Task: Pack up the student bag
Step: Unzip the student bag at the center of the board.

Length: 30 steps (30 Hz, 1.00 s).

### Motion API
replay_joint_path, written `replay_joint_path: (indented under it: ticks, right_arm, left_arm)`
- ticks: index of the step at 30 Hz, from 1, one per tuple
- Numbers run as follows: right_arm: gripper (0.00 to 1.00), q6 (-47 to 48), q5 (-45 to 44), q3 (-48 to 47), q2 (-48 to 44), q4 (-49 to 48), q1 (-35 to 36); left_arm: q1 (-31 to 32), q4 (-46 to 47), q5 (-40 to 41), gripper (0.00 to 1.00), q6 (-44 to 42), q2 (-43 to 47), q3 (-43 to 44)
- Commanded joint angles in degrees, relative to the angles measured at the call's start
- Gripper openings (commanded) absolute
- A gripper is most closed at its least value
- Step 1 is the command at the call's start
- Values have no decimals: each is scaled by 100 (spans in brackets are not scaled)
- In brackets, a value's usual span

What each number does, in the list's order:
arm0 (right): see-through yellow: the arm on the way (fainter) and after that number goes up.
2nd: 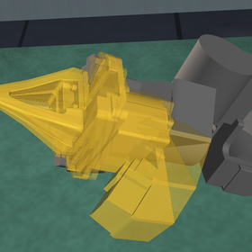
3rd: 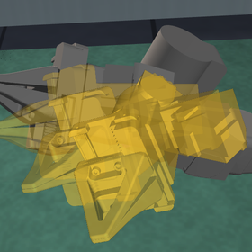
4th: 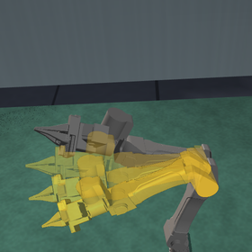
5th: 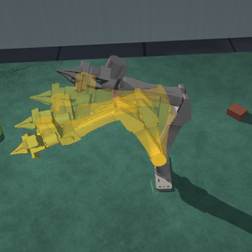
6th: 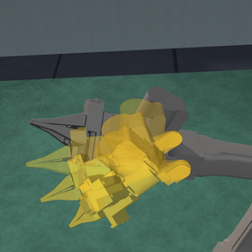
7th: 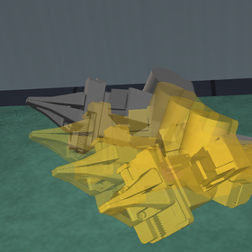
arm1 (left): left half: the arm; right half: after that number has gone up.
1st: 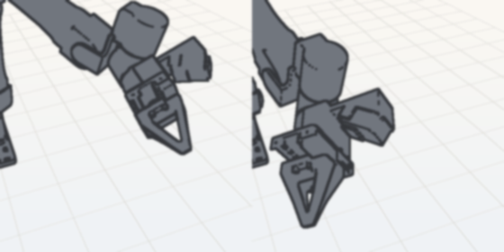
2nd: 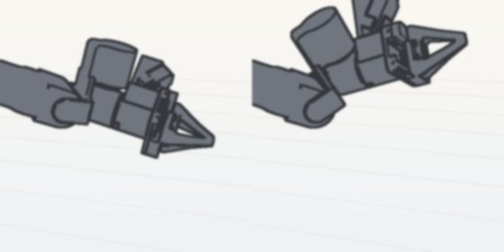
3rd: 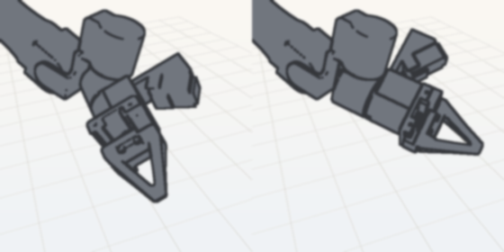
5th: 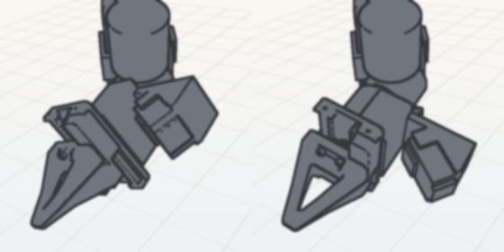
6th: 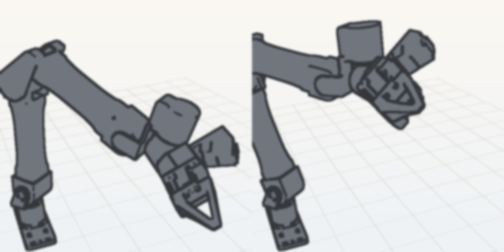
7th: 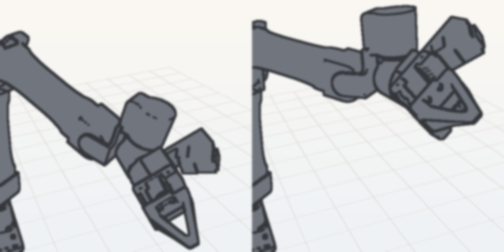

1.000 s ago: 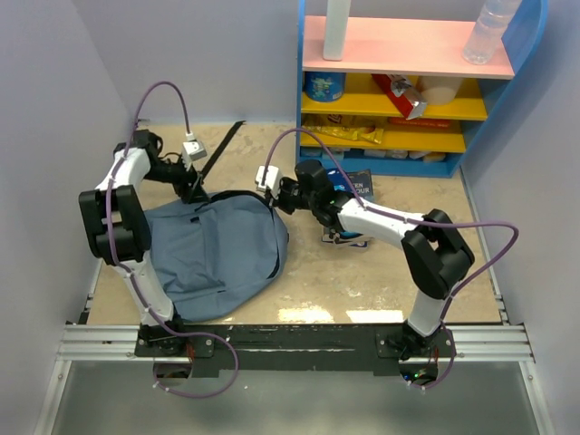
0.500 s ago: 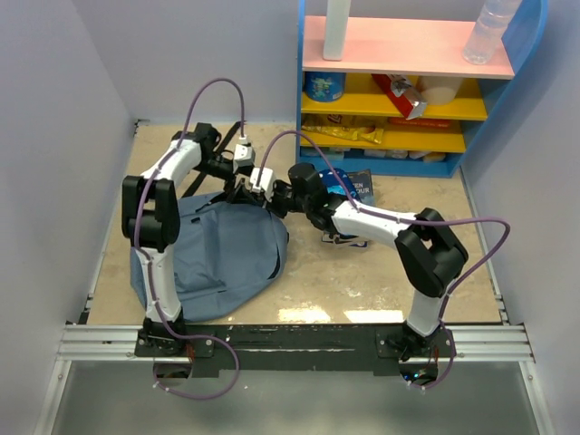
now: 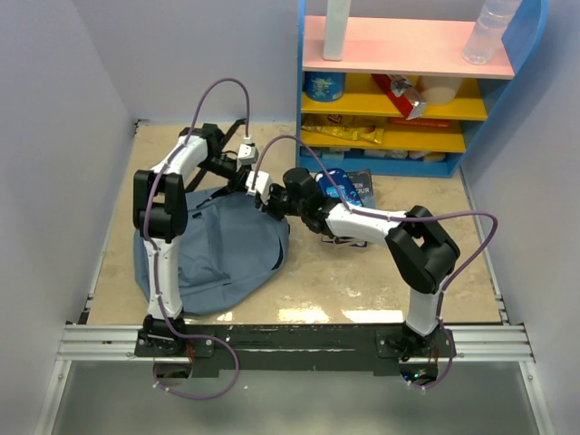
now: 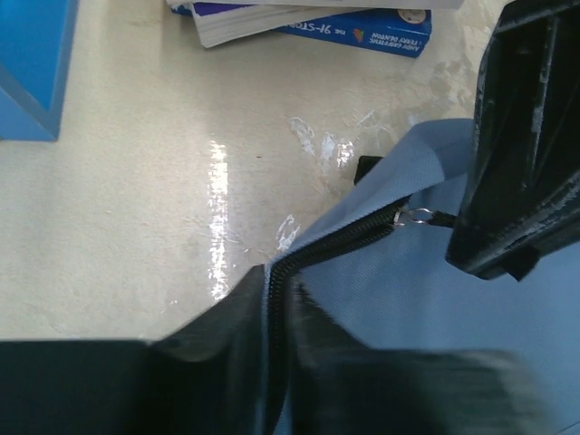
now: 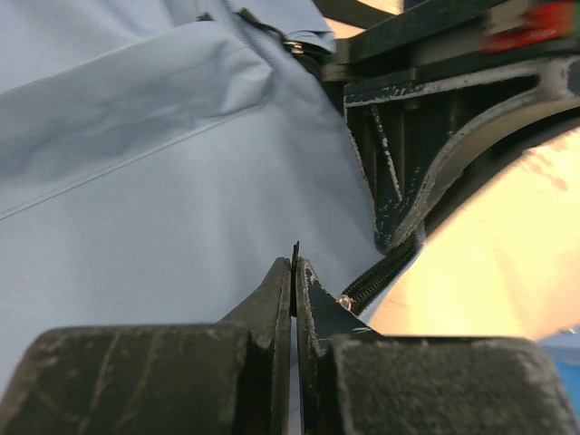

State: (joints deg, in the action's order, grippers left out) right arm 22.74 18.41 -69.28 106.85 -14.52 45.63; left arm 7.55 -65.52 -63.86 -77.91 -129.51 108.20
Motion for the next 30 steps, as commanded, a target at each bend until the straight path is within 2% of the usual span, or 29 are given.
replay_joint_path:
  ticks: [1,12,19,24,30]
  right_arm:
    - [0,-147,-188,106,-173,-305,96]
    - [0,-235,-857,704,-463,-306,96]
    - [0,-226,-1182,1240,-884,-411,60]
    - [0,-191,-1332,1198,-938,-359,17]
    - [0,-174,-1463,1083,-788,-288,-1]
  left_arm:
    - [36,-215,-180,8,-365,-136,421]
    - [-280,-989,57,3,-524,128,377]
    - [-641,-989,540,2,-541,935,-395]
    - [-755,-989,690,2,-366,1244,-713]
    - [-1256,-981,514,0,232,1157,-274]
